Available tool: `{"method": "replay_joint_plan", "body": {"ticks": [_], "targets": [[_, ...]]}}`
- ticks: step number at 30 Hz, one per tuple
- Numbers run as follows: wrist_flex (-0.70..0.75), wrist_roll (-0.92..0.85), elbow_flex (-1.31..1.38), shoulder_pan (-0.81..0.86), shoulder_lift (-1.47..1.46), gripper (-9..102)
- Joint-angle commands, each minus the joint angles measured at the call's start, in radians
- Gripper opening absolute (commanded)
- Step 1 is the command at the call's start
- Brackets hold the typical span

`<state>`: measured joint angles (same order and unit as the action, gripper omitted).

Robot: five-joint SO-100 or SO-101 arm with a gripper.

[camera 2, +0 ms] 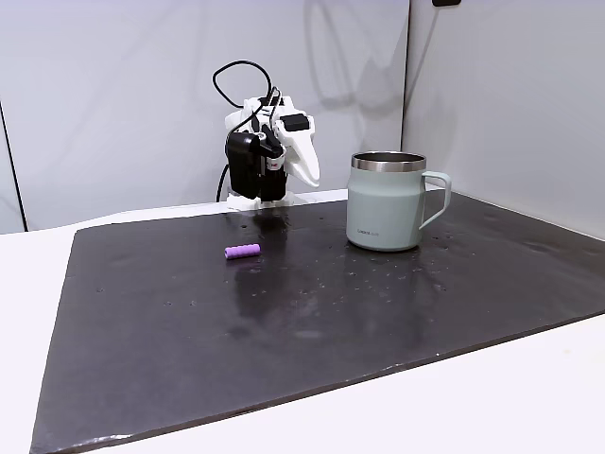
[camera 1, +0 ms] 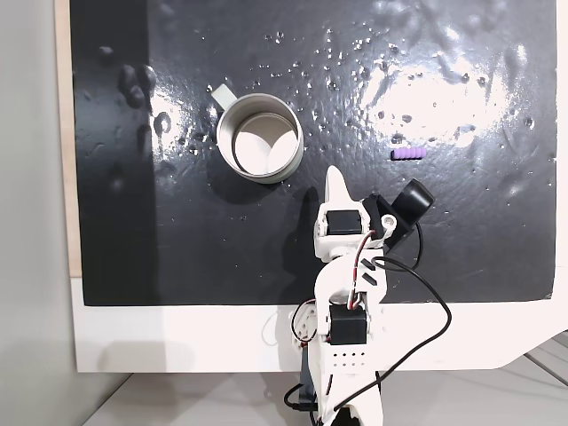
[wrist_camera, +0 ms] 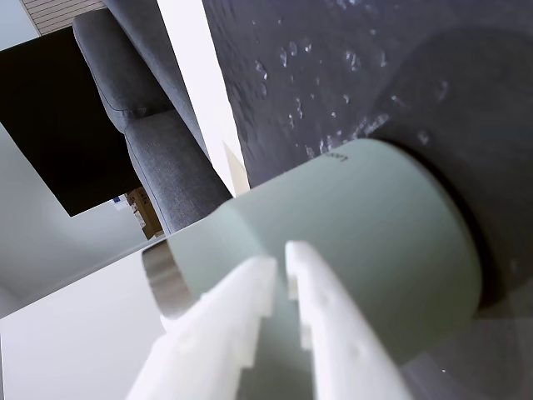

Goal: Grasp a pengrip and put it in the cup.

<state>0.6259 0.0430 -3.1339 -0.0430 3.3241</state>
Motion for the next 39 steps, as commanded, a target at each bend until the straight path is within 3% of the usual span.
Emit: {"method": "replay_joint_plan", "body": {"ticks": [1, 16, 24, 39], "targets": [[0.006, -0.021, -0.055, -0.026, 0.014, 0], [0.025, -0.048, 0.020, -0.014, 0.014, 0], [0.241, -0.084, 0.354, -0.037, -0.037, 0], [0.522, -0.138, 1.111, 0.158, -0.716, 1]]}}
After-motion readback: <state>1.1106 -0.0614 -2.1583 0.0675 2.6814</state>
